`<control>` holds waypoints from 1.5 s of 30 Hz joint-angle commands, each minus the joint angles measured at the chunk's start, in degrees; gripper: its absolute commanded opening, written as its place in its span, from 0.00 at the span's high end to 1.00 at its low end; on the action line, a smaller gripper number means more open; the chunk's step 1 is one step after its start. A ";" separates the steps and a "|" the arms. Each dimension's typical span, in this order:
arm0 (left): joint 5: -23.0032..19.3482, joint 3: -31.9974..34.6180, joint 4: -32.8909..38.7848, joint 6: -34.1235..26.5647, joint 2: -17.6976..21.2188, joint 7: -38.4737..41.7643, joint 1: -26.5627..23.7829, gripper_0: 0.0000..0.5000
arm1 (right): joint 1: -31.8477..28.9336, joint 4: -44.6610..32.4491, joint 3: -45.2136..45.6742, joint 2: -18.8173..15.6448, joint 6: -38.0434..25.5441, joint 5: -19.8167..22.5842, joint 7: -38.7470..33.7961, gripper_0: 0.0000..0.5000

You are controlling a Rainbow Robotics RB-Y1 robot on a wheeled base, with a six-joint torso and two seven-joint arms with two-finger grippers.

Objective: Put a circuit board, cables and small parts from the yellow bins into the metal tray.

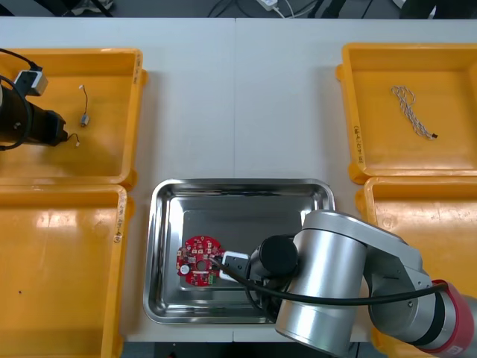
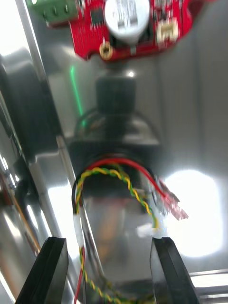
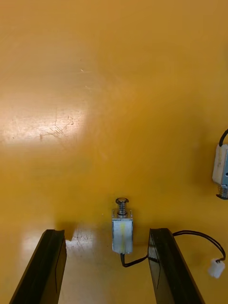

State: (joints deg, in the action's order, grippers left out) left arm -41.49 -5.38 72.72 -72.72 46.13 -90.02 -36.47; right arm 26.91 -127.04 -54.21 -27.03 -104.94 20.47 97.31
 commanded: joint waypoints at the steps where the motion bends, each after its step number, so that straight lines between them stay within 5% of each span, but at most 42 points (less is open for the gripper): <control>1: 0.44 -1.22 -0.30 1.79 0.45 -7.10 -2.64 0.00 | 1.31 -3.13 5.35 1.36 -3.43 4.05 0.25 0.00; 8: 0.44 -1.30 -0.30 1.79 0.36 -7.10 -2.64 0.06 | 3.94 -4.53 13.26 1.10 -5.06 10.91 -0.01 0.00; 10: 0.44 -1.39 -0.39 1.88 0.36 -7.10 -2.64 0.26 | 4.47 -4.71 15.10 0.66 -5.06 12.67 -0.19 0.00; 11: 0.44 -1.48 -0.30 2.14 0.36 -7.10 -2.29 0.53 | 5.00 -4.88 17.12 0.22 -5.06 14.34 -0.45 0.00; 12: 0.44 -1.48 -0.30 2.14 0.36 -7.10 -2.29 0.53 | 5.00 -4.88 17.12 0.22 -5.06 14.34 -0.45 0.00; 13: 0.27 -1.57 -0.30 3.02 0.36 -7.18 -1.94 0.75 | 5.70 -5.06 18.97 -0.48 -5.06 16.01 -0.63 0.00; 15: 0.00 -2.01 -0.30 3.81 0.36 -7.10 -1.67 1.00 | 6.40 -5.41 21.17 -1.63 -5.06 17.94 -1.07 0.00; 27: -0.26 -1.74 -0.21 2.49 0.80 -7.18 -1.41 1.00 | 10.27 -5.32 37.51 -9.10 -5.06 30.42 -3.18 0.00; 35: 0.36 2.30 2.25 -3.75 1.07 -8.33 -1.41 1.00 | 13.79 -0.14 45.16 -12.17 -5.06 31.92 -4.50 0.00; 45: 1.67 7.31 7.44 -13.42 1.42 -9.29 -1.41 1.00 | 19.41 14.19 52.46 -13.67 -5.06 28.49 -3.09 0.00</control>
State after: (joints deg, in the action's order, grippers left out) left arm -40.71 -1.14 76.76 -83.42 46.13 -92.87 -36.59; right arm 42.35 -114.94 -4.56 -38.34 -109.77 50.42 93.61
